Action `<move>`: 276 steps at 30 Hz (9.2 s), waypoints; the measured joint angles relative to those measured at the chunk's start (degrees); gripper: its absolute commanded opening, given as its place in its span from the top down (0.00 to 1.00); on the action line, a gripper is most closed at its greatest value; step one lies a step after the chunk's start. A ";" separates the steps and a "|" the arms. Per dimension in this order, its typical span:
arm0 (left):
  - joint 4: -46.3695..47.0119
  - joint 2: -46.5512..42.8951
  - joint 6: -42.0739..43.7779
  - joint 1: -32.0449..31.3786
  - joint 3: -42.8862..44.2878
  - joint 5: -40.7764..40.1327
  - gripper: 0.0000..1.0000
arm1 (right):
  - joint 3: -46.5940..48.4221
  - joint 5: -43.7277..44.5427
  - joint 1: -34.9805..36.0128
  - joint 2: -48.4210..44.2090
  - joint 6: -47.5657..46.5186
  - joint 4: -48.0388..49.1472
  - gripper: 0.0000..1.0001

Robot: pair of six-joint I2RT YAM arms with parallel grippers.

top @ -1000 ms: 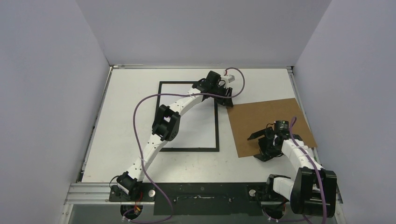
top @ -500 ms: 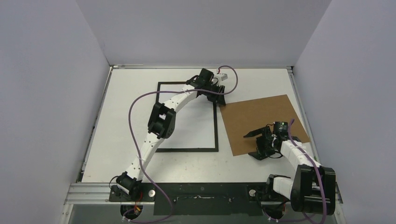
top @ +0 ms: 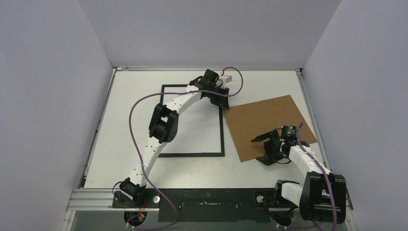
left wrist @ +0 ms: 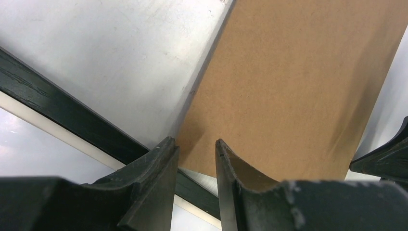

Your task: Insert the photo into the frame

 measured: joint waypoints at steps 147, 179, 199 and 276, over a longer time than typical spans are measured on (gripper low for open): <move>56.92 -24.44 -52.89 11.30 -47.54 20.74 1.00 | 20.55 15.85 14.84 -2.73 -18.43 -5.70 0.18; -23.45 -41.11 33.35 9.01 -14.58 10.05 1.00 | 77.75 -5.33 14.91 20.55 -104.02 -23.78 0.15; -20.24 -53.20 42.99 7.74 -30.51 5.68 1.00 | 88.39 -12.74 15.72 29.03 -115.54 -39.17 0.11; 1.49 -52.61 -11.17 42.42 -56.72 -20.31 0.22 | 58.47 12.26 26.71 15.96 -24.92 13.44 1.00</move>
